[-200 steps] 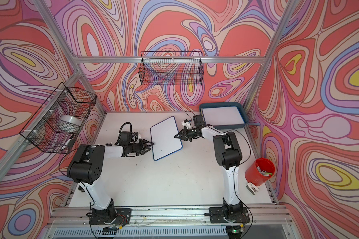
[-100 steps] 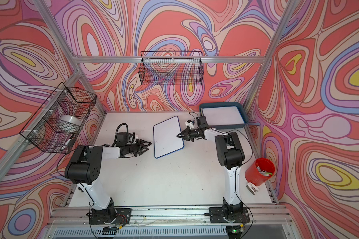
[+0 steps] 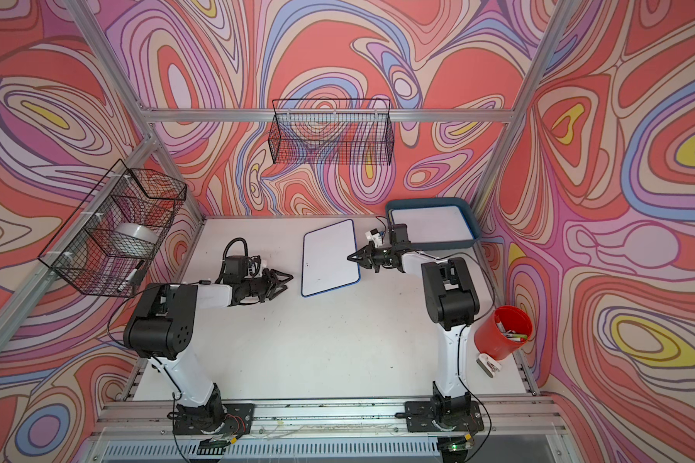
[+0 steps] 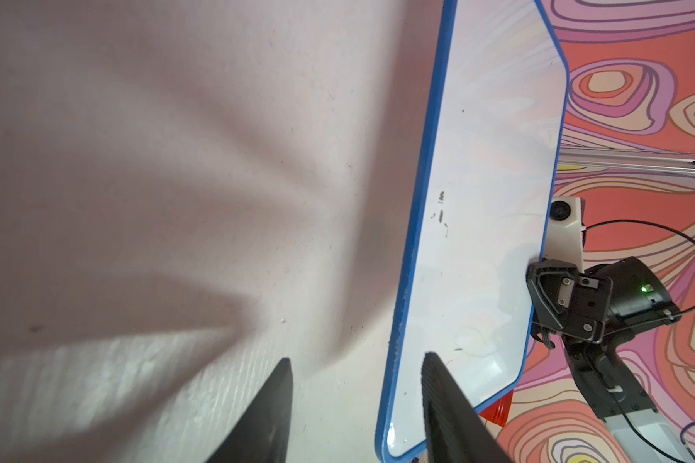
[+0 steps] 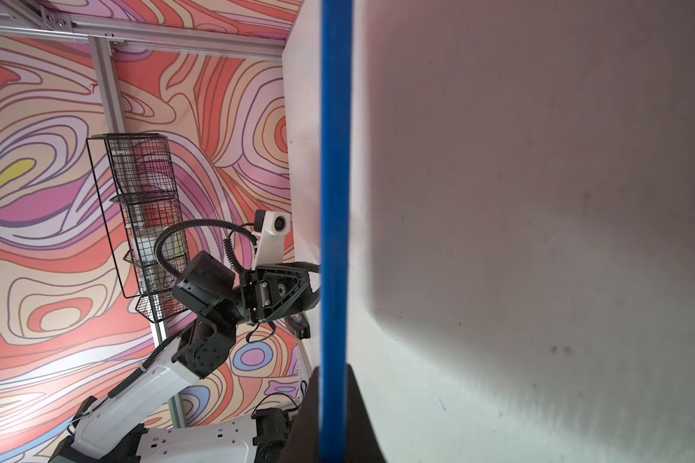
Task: Put the whiteboard into the storage box
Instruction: Pick up the whiteboard at the center of the board.
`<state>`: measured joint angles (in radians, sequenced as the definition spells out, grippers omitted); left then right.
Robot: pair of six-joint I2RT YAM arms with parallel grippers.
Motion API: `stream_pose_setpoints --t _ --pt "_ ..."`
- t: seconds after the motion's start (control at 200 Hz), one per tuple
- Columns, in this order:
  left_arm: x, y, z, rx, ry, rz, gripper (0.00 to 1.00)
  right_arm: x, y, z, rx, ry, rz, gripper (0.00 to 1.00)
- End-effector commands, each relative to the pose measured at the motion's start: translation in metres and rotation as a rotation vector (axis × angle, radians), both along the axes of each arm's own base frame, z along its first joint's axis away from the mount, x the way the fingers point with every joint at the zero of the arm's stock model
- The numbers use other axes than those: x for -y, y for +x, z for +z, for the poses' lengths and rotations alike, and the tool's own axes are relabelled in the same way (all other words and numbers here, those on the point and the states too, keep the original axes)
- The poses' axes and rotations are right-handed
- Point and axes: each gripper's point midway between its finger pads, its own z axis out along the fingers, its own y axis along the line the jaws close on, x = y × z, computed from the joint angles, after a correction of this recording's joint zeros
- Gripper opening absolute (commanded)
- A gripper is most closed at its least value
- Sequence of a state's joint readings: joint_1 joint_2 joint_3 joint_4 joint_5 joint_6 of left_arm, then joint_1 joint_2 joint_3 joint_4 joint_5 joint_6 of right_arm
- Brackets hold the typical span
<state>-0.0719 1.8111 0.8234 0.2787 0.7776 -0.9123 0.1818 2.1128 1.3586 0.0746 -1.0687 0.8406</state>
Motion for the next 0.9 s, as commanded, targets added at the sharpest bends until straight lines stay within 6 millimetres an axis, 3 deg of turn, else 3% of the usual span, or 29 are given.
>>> stream_pose_setpoints --t 0.0,0.28,0.451,0.621,0.892 --pt "-0.004 0.001 0.009 0.025 0.022 0.008 0.48 -0.002 0.001 0.045 0.13 0.072 0.039 0.0" --pt "-0.006 0.002 0.008 0.027 0.039 0.01 0.48 0.009 0.005 0.061 0.205 0.056 0.01 0.0" --pt "-0.006 -0.001 0.008 0.028 0.034 0.016 0.48 0.031 0.016 0.082 0.259 0.061 -0.081 0.0" --pt "-0.005 0.003 0.01 0.041 0.014 0.025 0.48 0.071 0.027 0.103 0.317 0.022 -0.208 0.0" --pt "-0.007 -0.006 0.009 0.048 0.041 0.013 0.48 0.161 0.041 0.114 0.323 -0.036 -0.526 0.0"
